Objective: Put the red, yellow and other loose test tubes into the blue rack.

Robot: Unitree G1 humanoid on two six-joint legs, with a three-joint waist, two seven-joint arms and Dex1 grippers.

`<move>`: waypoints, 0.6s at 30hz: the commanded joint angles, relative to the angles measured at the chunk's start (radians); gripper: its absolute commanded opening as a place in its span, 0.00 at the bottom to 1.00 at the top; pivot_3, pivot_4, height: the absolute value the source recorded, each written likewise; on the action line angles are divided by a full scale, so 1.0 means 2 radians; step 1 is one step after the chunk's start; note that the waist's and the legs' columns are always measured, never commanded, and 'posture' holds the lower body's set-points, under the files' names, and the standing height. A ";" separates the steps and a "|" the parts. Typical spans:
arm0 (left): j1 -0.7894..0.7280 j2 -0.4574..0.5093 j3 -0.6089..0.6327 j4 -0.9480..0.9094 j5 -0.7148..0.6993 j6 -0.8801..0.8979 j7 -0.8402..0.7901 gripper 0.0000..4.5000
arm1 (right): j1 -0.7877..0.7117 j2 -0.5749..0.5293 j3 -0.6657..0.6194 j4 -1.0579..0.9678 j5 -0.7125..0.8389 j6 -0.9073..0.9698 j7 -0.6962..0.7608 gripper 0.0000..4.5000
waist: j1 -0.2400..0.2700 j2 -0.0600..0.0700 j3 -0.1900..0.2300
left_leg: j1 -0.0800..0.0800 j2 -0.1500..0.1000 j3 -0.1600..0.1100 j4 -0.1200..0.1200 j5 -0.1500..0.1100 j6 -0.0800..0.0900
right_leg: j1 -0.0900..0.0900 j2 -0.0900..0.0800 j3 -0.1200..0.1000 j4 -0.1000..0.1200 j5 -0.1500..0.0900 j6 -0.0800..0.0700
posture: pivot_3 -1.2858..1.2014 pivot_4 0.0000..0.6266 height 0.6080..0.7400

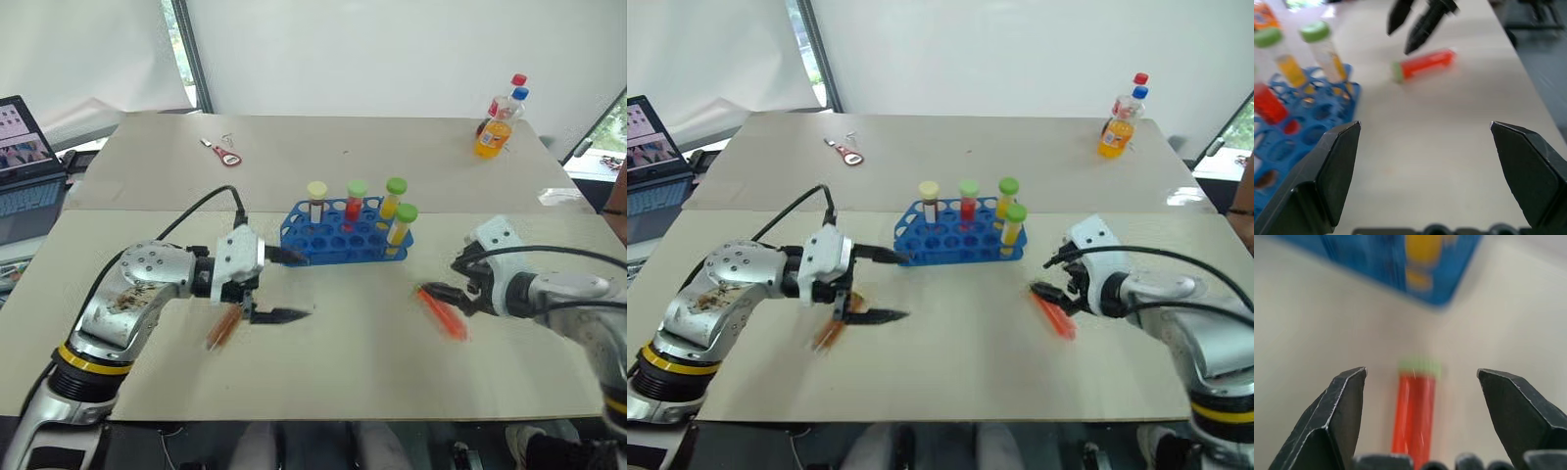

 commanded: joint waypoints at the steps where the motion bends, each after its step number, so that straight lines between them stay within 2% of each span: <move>1: -0.008 0.007 -0.003 -0.017 0.000 -0.024 -0.029 1.00 | -0.034 -0.017 0.039 0.022 0.008 0.038 0.016 0.89 | 0.002 0.000 0.000 | 0.000 0.000 0.000 0.000 0.000 0.000 | 0.000 0.000 0.000 0.000 0.000 0.000 | 0.52 0.24 1.00; 8: -0.015 -0.008 -0.014 -0.016 0.013 -0.035 -0.026 1.00 | -0.089 -0.027 0.135 0.108 -0.021 0.023 0.032 0.89 | 0.004 0.000 0.000 | -0.001 0.000 0.002 0.000 0.000 0.000 | 0.000 0.000 0.000 -0.001 0.000 0.000 | 0.52 0.24 1.00; 11: -0.011 -0.009 -0.016 -0.017 0.017 -0.039 -0.026 1.00 | -0.106 -0.033 0.159 0.132 -0.028 0.014 0.049 0.71 | 0.004 0.000 0.000 | -0.001 0.000 0.002 0.000 0.000 0.000 | 0.000 0.000 0.000 -0.001 0.000 0.000 | 0.52 0.24 1.00; 16: -0.008 -0.014 -0.018 -0.016 0.025 -0.042 -0.023 1.00 | -0.122 -0.029 0.163 0.141 -0.020 0.032 0.065 0.32 | 0.004 0.000 0.000 | -0.001 0.000 0.001 0.000 0.000 0.000 | -0.001 0.000 0.000 0.000 0.000 0.000 | 0.52 0.24 1.00; 18: -0.006 -0.017 -0.018 -0.015 0.027 -0.042 -0.022 1.00 | -0.122 -0.029 0.161 0.145 -0.020 0.032 0.068 0.22 | 0.004 0.000 0.000 | -0.002 0.000 0.001 0.000 0.000 0.000 | -0.001 0.000 0.000 -0.001 0.000 0.000 | 0.52 0.24 1.00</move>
